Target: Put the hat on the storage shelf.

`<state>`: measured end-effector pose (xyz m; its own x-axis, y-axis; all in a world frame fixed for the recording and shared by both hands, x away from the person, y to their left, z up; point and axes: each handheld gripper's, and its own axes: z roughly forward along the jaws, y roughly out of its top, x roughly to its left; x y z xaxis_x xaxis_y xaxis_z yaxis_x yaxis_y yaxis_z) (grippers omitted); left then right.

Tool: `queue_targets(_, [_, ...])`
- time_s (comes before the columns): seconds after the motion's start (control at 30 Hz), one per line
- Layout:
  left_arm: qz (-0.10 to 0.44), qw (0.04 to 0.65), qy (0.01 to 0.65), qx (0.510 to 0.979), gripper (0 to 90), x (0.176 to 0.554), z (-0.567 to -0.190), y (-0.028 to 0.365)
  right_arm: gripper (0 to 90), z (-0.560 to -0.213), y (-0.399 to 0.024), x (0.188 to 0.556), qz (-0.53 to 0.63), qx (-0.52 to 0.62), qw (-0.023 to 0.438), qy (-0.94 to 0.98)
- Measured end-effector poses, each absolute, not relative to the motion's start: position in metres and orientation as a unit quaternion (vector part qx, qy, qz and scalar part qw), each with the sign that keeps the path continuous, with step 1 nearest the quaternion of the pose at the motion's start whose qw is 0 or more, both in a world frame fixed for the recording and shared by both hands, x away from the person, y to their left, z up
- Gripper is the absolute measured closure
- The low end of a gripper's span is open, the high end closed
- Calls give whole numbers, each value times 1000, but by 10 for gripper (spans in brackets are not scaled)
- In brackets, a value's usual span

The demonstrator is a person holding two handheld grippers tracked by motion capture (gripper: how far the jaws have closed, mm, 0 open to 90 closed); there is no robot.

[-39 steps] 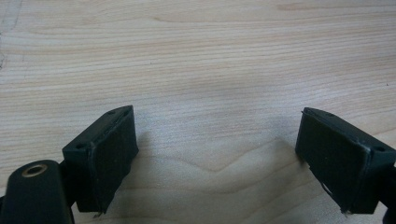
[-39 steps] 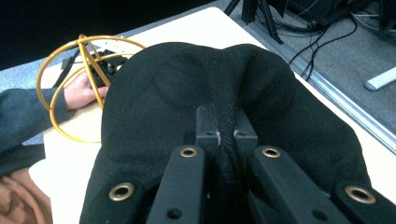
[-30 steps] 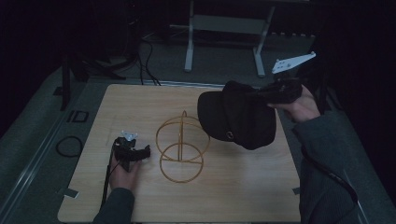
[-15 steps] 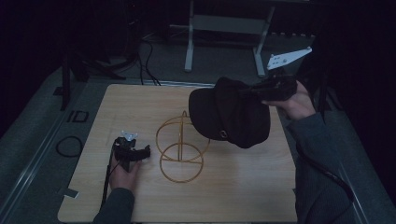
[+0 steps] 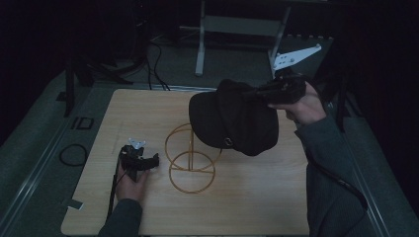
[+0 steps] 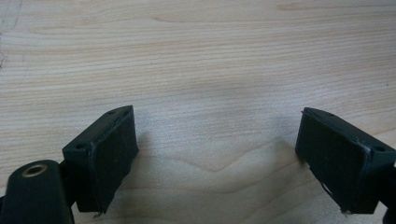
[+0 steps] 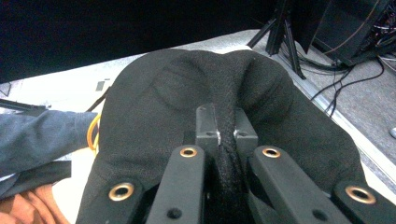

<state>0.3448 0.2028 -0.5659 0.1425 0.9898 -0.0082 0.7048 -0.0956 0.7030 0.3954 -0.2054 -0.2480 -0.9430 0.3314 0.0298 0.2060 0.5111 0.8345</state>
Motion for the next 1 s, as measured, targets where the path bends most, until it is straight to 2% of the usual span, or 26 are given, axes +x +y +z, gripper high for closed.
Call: queue_targets(1.0, [247, 291, 608, 696, 123, 345, -566, 203, 859, -238, -130, 382, 456, 93, 56, 883])
